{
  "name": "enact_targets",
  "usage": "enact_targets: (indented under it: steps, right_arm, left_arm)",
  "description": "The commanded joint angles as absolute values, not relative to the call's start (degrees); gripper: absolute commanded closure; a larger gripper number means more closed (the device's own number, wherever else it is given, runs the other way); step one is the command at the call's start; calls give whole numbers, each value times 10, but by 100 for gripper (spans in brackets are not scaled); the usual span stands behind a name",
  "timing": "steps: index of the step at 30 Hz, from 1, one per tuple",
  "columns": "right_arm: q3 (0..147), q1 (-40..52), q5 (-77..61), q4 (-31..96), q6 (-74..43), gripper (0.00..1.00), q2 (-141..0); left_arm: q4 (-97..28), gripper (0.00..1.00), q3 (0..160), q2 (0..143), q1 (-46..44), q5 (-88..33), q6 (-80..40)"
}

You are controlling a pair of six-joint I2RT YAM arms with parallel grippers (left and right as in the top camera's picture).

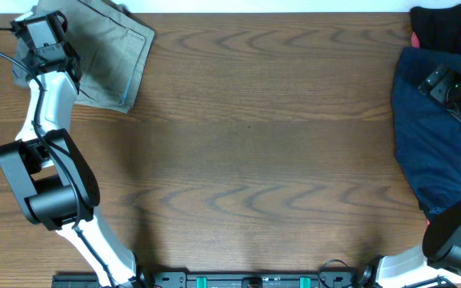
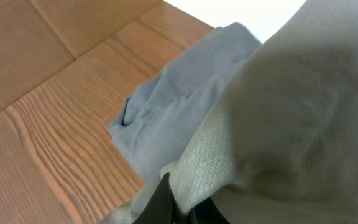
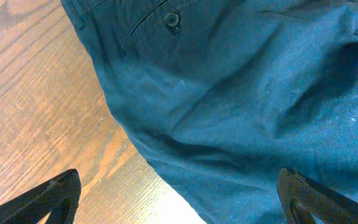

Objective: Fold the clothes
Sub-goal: 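Carry the folded trousers to the top left onto the grey trousers, then lower the trousers onto the stack and open the left gripper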

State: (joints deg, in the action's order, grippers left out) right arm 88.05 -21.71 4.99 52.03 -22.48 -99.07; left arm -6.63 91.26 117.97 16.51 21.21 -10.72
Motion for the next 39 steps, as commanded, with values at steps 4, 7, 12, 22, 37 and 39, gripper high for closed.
enact_targets:
  steps: [4, 7, 12, 22, 37, 39]
  right_arm:
    - [887, -214, 58, 521, -218, 1, -996]
    - [887, -214, 58, 521, -218, 1, -996]
    - [887, -214, 58, 521, -218, 1, -996]
    - [887, -214, 58, 521, -218, 1, -996]
    - [887, -214, 58, 521, -218, 1, -996]
    - [887, -214, 58, 521, -218, 1, -996]
  left_arm:
    - [-70, 83, 929, 1188, 172, 236, -115]
    - [-72, 53, 929, 1188, 172, 236, -115]
    - [-87, 49, 929, 1180, 166, 236, -115]
    - [-91, 45, 929, 1164, 111, 173, -106]
    - [-52, 85, 928, 1234, 83, 83, -106]
    - [-37, 85, 928, 1256, 84, 83, -106]
